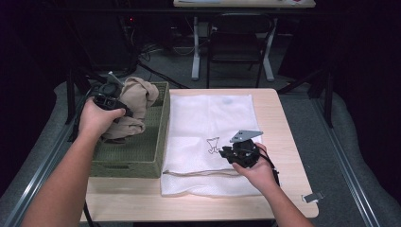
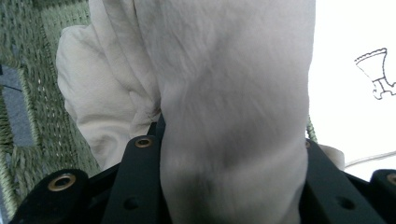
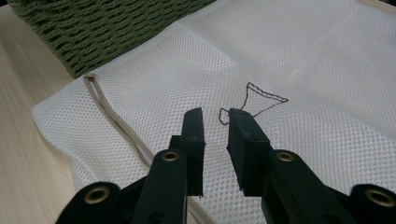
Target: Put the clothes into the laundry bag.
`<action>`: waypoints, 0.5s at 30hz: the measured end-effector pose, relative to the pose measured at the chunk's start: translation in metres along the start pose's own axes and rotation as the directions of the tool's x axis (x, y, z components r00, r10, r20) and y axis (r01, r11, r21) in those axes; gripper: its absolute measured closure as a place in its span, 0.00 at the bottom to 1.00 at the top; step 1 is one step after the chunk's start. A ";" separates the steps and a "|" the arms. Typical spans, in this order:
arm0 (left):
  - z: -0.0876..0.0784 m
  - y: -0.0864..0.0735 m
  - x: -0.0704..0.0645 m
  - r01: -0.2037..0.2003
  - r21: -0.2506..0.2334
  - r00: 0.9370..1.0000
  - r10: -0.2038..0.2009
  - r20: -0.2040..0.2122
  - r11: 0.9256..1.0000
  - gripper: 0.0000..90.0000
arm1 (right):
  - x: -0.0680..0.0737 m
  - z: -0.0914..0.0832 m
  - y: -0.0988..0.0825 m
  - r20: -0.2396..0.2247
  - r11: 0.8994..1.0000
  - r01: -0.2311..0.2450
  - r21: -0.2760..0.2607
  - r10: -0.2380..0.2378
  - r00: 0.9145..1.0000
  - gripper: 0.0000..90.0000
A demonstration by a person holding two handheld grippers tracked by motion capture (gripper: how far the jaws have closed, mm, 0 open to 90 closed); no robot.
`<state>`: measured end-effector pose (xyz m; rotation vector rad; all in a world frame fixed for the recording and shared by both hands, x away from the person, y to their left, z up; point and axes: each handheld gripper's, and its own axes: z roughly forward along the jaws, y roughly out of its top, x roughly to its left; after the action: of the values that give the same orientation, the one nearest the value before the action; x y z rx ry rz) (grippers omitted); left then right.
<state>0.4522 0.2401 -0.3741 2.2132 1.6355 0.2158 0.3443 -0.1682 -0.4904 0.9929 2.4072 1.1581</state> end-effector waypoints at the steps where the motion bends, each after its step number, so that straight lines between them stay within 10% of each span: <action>1: 0.000 0.000 -0.001 -0.006 -0.001 1.000 0.006 0.002 1.000 0.71 | 0.000 0.001 0.000 0.004 1.000 0.006 0.005 -0.006 1.000 0.84; 15: -0.011 0.000 -0.015 -0.045 -0.008 0.999 0.046 0.023 0.999 0.71 | 0.006 0.009 -0.011 0.006 0.999 0.034 0.038 -0.035 0.999 0.85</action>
<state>0.4438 0.2282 -0.3625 2.2407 1.5708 0.2076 0.3391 -0.1637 -0.5045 0.9613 2.4396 1.0994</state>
